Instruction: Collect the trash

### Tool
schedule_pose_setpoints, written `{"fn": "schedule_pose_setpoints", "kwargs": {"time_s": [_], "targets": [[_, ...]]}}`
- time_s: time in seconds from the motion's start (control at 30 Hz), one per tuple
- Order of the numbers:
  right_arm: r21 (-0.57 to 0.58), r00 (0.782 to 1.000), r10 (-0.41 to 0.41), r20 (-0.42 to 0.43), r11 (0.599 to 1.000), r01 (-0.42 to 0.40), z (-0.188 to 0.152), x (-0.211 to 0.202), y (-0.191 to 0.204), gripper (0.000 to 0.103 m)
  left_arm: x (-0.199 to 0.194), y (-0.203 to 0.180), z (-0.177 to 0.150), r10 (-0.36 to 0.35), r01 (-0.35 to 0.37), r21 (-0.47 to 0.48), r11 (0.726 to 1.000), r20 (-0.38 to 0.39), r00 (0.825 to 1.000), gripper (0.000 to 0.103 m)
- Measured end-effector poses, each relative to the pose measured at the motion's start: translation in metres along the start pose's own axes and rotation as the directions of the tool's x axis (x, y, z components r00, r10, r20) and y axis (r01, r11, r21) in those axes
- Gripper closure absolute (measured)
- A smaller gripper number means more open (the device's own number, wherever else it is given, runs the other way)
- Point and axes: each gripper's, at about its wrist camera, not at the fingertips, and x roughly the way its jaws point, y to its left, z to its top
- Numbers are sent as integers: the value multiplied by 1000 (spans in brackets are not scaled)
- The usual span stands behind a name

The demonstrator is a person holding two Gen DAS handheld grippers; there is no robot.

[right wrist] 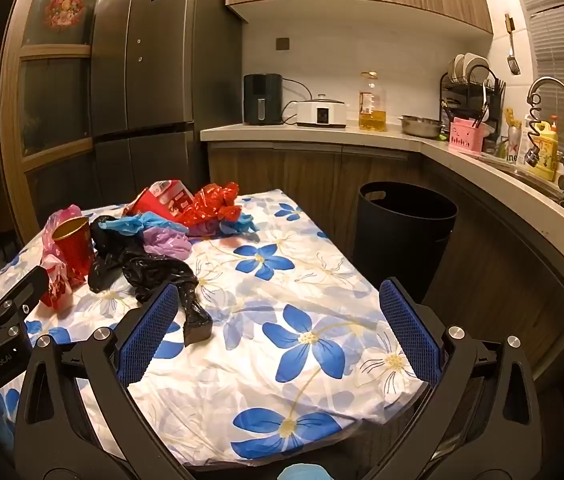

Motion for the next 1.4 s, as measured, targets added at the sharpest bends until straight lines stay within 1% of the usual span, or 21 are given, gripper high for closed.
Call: {"fn": "schedule_pose_setpoints", "kwargs": {"time_s": [0.3, 0.33, 0.37, 1.4], "targets": [[-2, 1000, 1, 0, 1000, -1, -1, 1, 1, 4, -5, -6, -1, -11, 11, 12, 1000, 4, 1000, 5], [-2, 1000, 0, 0, 1000, 0, -1, 1, 1, 4, -1, 1, 0, 1, -1, -10, 1000, -1, 1000, 5], [-1, 1000, -1, 0, 1000, 1, -1, 1, 1, 4, -2, 1, 0, 1, -1, -11, 1000, -1, 1000, 5], [4, 1000, -1, 2, 1000, 1, -3, 1, 1, 4, 1, 1, -4, -4, 4, -8, 1000, -9, 1000, 5]]}}
